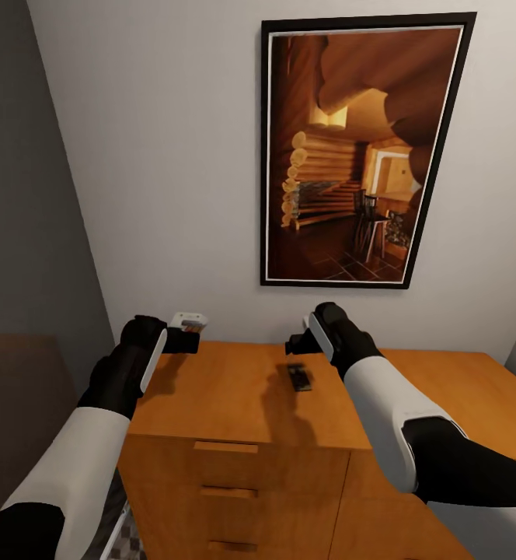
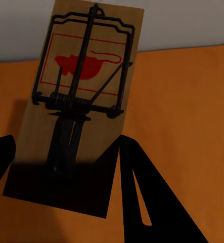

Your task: Take the four mousetraps from the cabinet in the bathroom and place them on the bathroom floor. Make sure all four end up on the same floor surface, and ensure that at least two of them are either under or directly next to the same bathroom sink.

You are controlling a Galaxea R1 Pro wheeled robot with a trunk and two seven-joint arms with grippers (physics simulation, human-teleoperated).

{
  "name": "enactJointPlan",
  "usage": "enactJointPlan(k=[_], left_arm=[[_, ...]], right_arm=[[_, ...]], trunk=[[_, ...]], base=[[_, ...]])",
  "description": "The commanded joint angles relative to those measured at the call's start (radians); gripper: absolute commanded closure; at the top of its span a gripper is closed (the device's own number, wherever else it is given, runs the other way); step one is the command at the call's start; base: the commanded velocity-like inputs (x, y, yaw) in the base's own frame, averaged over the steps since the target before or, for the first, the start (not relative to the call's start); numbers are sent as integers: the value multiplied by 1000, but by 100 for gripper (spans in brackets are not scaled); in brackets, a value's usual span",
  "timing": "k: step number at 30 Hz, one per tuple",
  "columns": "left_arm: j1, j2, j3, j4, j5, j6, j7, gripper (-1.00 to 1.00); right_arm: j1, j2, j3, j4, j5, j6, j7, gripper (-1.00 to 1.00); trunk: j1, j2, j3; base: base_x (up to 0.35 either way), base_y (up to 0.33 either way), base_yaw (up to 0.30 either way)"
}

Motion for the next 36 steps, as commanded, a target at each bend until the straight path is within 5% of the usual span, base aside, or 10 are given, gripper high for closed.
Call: enactJointPlan(k=[1,29,36], left_arm=[[-1,0,0,-2,-13,3,-8,100],[-1,-1,0,-5,-7,3,-8,100],[-1,-1,0,-2,-5,3,-8,100]], right_arm=[[-1,0,2,-7,-1,5,-4,-100],[-1,0,2,-68,3,17,-3,-100],[-1,0,3,-67,3,18,-3,-100]], trunk=[[0,-1,-1],[0,-1,-1],[27,-50,-23]], base=[[0,0,0],[0,0,0],[0,0,0]])
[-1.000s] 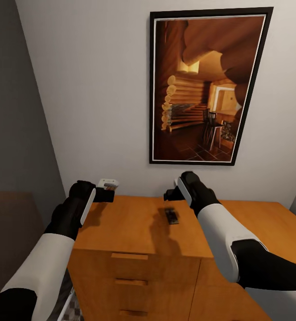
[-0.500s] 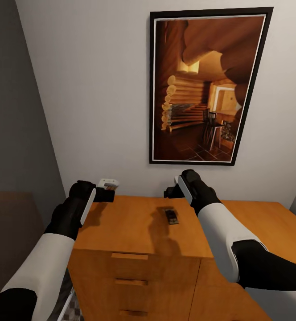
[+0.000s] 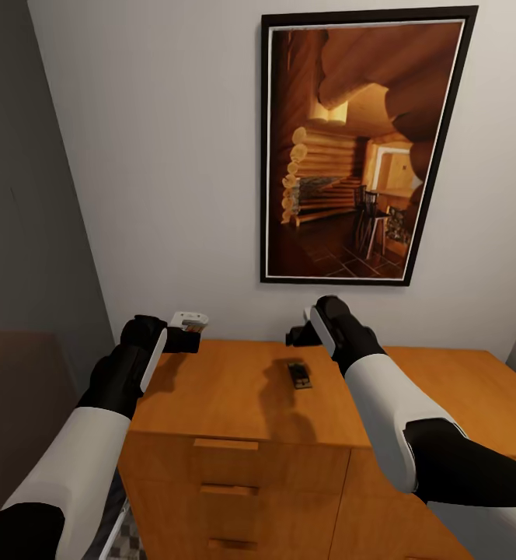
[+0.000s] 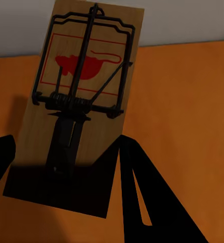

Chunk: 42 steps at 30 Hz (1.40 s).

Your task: Take the four mousetraps from the cabinet in the bathroom and place them on the bathroom floor. Make sure all four end up on the same floor surface, and ensure that at least two of them are either under or directly next to the same bathroom sink.

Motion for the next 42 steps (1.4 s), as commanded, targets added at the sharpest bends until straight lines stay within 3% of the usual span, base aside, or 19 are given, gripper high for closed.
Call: enactJointPlan(k=[1,38,42], left_arm=[[-1,0,0,-1,-12,3,-8,100],[-1,-2,1,-2,-10,3,-9,100],[-1,-2,1,-4,-10,3,-9,100]], right_arm=[[-1,0,2,-1,-1,4,-4,-100],[-1,0,-3,16,-14,17,-4,-100],[-1,0,-44,16,-13,17,-4,-100]], trunk=[[4,-8,-4],[146,-267,-120],[153,-281,-127]], base=[[0,0,0],[0,0,0],[0,0,0]])
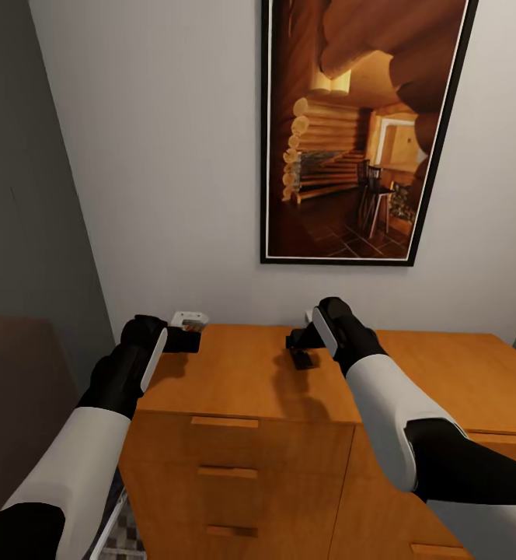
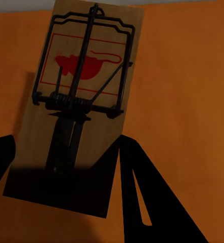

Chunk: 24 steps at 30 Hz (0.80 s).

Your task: Take the four mousetraps from the cabinet in the bathroom and place them on the bathroom floor. Make sure all four end up on the same floor surface, and ensure that at least two of them are either under or directly next to the same bathroom sink.

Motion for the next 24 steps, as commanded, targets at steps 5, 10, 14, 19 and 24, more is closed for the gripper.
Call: enactJointPlan(k=[5,10,14,19,24], left_arm=[[-1,0,0,-1,-13,3,-8,100],[-1,0,0,-1,-13,3,-8,100],[0,0,0,-1,-13,3,-8,100],[0,0,0,0,-13,3,-8,100],[-1,0,0,0,-13,3,-8,100]], right_arm=[[-1,1,-24,-1,-1,4,-6,-100],[-1,1,-30,-1,0,4,-7,-100],[-1,1,-30,-1,3,4,-7,-100],[-1,1,-30,-1,5,4,-7,-100],[-1,1,-30,-1,6,4,-7,-100]], trunk=[[0,-1,-1],[0,-1,-1],[8,-15,-7],[27,-50,-23],[27,-50,-23]], base=[[0,0,0],[0,0,0],[0,0,0],[0,0,0],[0,0,0]])
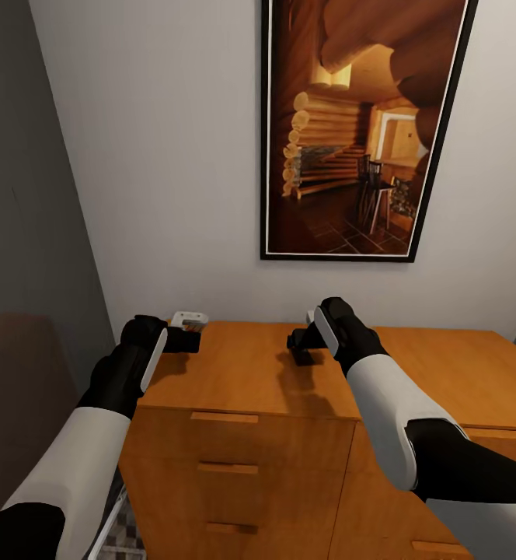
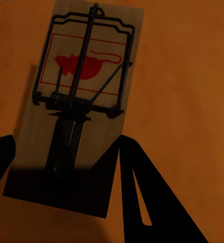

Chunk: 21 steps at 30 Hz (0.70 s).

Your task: Take the four mousetraps from the cabinet in the bathroom and place them on the bathroom floor. Make sure all four end up on the same floor surface, and ensure that at least two of them are either under or directly next to the same bathroom sink.

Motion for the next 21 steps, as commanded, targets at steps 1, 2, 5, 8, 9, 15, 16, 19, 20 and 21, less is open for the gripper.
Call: enactJointPlan(k=[1,2,5,8,9,15,16,19,20,21], left_arm=[[-1,0,0,-1,-12,3,-8,100],[-1,0,0,-1,-12,3,-8,100],[-1,0,0,-1,-12,3,-8,100],[-1,0,0,-1,-12,3,-8,100],[-1,0,0,-1,-12,3,-8,100],[-1,0,0,-2,-12,3,-8,100],[-1,0,0,-2,-12,3,-8,100],[-1,0,0,-2,-12,3,-8,100],[0,0,0,-1,-12,3,-8,100],[-1,0,0,-1,-12,3,-8,100]], right_arm=[[-1,1,-5,-1,-2,3,-5,-100],[-1,1,-5,-1,-1,3,-5,-100],[-1,1,-3,-1,0,3,-5,-100],[-1,1,-1,-2,1,3,-6,-100],[-1,1,-1,-2,1,3,-6,-100],[-1,1,1,-2,3,3,-14,-100],[-1,1,2,-2,3,3,-17,-100],[-1,1,3,-2,3,3,-31,-100],[-1,1,3,-2,3,3,-36,-100],[-1,1,3,-2,3,3,-49,-100]], trunk=[[0,-1,-1],[0,-1,-1],[0,-1,-1],[0,-1,-1],[0,-1,-1],[0,-1,-1],[0,-1,-1],[0,-1,-1],[0,-1,-1],[0,-1,-1]], base=[[0,0,0],[0,0,0],[0,0,0],[0,0,0],[0,0,0],[0,0,0],[0,0,0],[0,0,0],[0,0,0],[0,0,0]])
